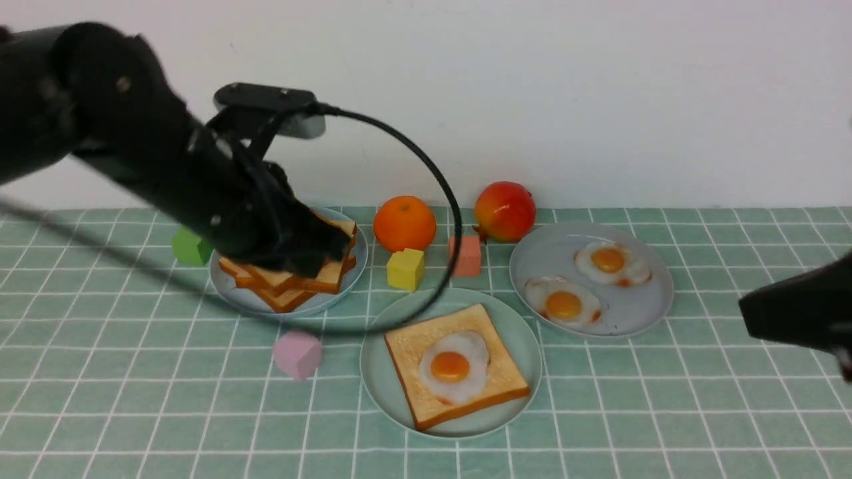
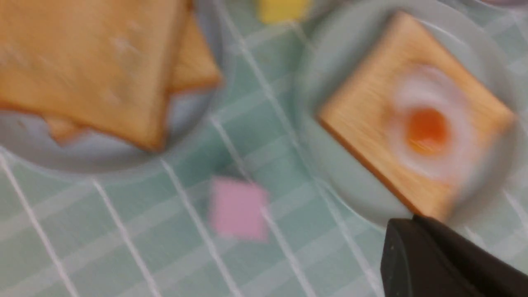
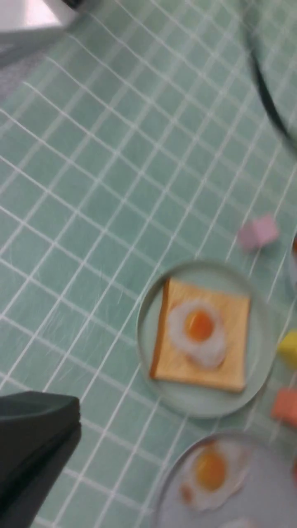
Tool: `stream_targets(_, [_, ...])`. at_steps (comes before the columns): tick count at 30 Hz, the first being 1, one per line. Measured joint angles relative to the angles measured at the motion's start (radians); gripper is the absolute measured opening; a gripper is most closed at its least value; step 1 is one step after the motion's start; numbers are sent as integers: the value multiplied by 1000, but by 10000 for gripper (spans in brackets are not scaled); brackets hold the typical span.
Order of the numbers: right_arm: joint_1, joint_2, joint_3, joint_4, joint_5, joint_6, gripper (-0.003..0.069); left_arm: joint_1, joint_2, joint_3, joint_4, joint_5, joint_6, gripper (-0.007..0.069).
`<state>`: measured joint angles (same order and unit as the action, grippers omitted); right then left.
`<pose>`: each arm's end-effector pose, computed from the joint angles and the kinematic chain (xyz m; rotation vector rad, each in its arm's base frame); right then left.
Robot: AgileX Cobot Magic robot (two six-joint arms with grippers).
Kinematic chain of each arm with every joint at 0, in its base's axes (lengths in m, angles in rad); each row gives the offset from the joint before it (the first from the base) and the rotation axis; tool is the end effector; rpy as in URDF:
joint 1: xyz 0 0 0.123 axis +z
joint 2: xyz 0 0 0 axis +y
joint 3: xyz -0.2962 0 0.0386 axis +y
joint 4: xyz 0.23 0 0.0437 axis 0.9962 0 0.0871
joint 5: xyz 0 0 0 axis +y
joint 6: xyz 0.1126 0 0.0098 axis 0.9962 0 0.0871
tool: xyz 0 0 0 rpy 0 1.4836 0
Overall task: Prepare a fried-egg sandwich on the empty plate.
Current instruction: Use the left arm to grab a slice of bread
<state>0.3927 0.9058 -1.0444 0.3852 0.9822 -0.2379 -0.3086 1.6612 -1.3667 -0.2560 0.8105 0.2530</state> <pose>0.1251 0.0900 0.3841 -0.6319 2.2226 0.5579 0.3346 -0.1285 0.2960 0.5595 2.5182 -0.3251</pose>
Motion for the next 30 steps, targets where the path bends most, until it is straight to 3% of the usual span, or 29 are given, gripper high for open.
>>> stream_targets(4, [45,-37,0,0,4,-27,0,15,136,-114,96,2,15,-13])
stream_targets(7, [56,-60,0,-5,5,-36,0,6,259,-214,248,12,-29,26])
stream_targets(11, [57,-61,0,-7,8,-38,0,-2,338,-275,362,10,-85,132])
stream_targets(12, [57,-61,0,-8,8,-39,0,-3,358,-286,392,-10,-96,197])
stream_targets(14, [57,-61,0,-9,7,-40,1,-3,375,-290,405,-33,-101,246])
stream_targets(15, [57,-61,0,-11,7,-40,0,-3,395,-292,412,-55,-105,313])
stream_targets(19, [57,-61,0,-11,-9,-40,0,-3,443,-292,413,-90,-102,392])
stream_targets(25, [57,-61,0,-11,-22,-40,2,-5,486,-300,462,-137,-83,409])
stream_targets(30, [57,-61,0,-6,-24,-40,3,-5,495,-302,496,-157,-83,350])
